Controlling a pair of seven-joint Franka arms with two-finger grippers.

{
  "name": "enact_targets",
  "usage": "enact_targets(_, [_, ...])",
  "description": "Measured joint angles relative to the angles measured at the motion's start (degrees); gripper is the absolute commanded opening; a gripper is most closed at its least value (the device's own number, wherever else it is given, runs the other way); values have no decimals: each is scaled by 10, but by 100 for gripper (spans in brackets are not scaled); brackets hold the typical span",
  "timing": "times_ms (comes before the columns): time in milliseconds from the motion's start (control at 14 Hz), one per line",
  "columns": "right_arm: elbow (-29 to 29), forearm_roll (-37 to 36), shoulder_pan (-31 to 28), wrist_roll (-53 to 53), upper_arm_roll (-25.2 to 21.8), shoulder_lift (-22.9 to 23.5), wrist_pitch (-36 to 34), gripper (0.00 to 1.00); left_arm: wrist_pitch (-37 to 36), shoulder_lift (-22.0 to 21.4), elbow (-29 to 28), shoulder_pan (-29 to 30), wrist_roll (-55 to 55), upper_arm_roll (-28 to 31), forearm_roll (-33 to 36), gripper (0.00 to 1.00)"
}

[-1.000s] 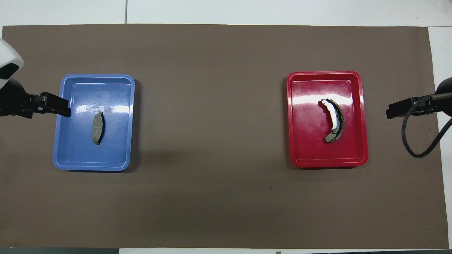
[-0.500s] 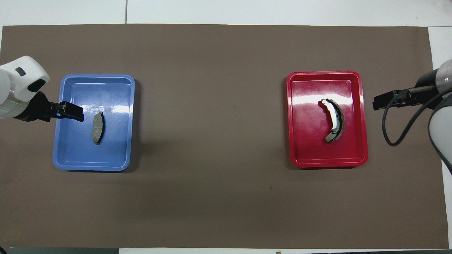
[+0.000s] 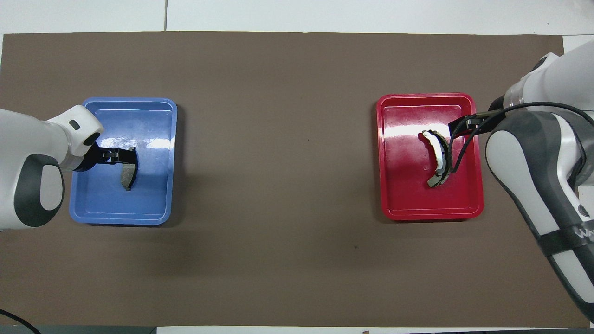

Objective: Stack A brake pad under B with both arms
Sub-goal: 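Lower both grippers onto the brake pads in the two trays, then close both grippers on the brake pads and lift them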

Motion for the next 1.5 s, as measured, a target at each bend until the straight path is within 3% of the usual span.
enact_targets(357, [-68,14,-3,0,1,13,92,93,114,25,-63,0,26,13,0,100])
enact_targets(786, [-101,14,-2,-5,1,71,159,83,137,58,-66,-1,26,12,0,98])
enact_targets(929, [-101,14,-1,-5,2,83,162,79,138,62,-66,-1,26,11,0,78])
enact_targets(1143, [-101,14,1,-6,2,87,162,76,138,60,-65,-3,26,9,0,29])
enact_targets(1286, [-101,14,1,-11,1,89,162,74,136,56,-64,-3,27,11,0,3])
enact_targets(1500, [-104,14,-1,-19,0,90,162,72,132,52,-64,-3,27,11,0,1])
